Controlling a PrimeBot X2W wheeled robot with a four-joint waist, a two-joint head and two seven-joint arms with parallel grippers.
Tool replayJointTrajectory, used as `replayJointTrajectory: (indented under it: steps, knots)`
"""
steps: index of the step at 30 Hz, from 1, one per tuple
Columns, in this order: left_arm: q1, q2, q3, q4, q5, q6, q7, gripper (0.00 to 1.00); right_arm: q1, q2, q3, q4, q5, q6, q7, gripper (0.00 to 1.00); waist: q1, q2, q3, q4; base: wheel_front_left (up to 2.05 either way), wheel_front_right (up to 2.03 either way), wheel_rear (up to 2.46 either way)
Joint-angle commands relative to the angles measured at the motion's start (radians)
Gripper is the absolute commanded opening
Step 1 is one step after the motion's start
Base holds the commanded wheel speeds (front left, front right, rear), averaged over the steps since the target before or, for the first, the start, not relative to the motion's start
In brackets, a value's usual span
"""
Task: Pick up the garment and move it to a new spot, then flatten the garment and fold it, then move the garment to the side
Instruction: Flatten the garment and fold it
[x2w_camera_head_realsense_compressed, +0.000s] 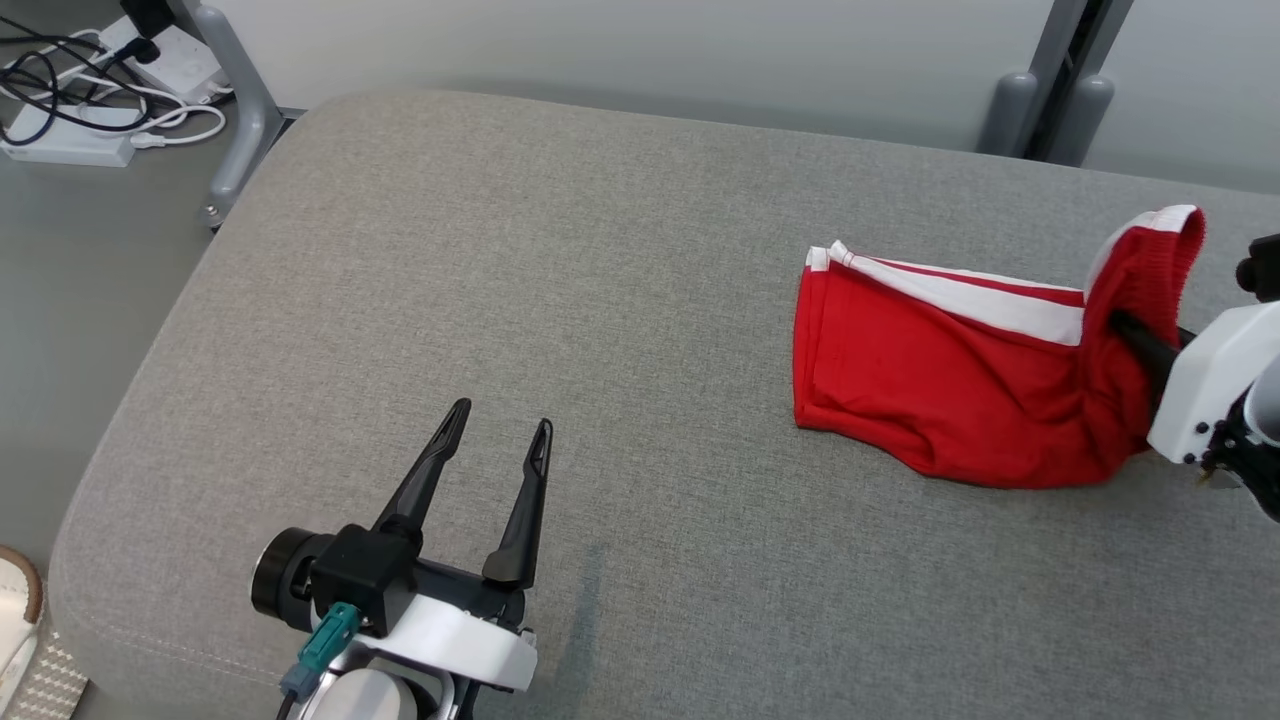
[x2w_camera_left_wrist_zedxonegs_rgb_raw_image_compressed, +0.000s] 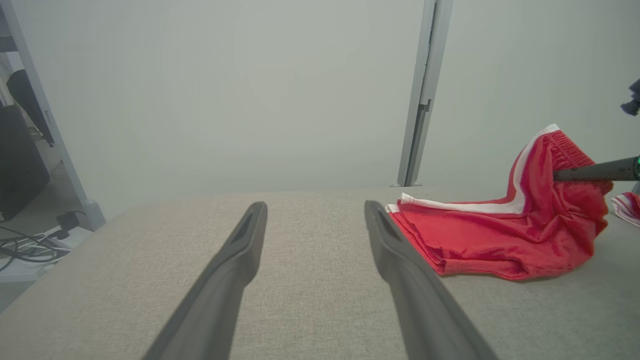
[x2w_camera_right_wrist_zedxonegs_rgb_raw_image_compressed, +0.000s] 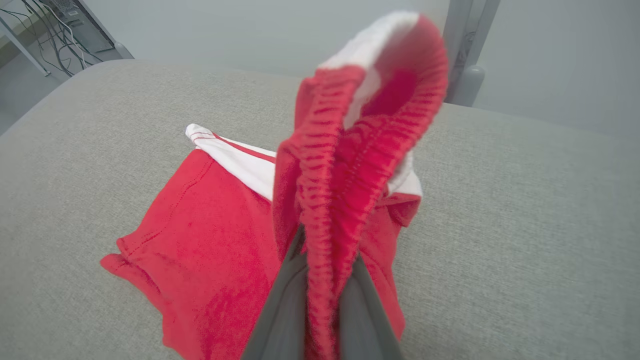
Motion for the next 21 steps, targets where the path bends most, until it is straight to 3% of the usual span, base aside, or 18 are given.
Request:
replayJointTrajectory:
  steps: [1, 21]
  knots:
    - [0.005, 0.004, 0.002, -0.002, -0.005, -0.001, -0.003, 1.00, -0.014, 0.013, 0.005, -0.006, 0.021, -0.001, 0.004, 0.00, 0.0000, -0.0001, 0.000, 0.008, 0.00, 0.00, 0.00]
    - [-0.014, 0.003, -0.032, -0.012, -0.047, 0.030, -0.003, 1.00, -0.061, 0.145, 0.069, 0.050, 0.159, -0.001, -0.012, 0.00, 0.0000, -0.0001, 0.039, 0.109, 0.00, 0.00, 0.00]
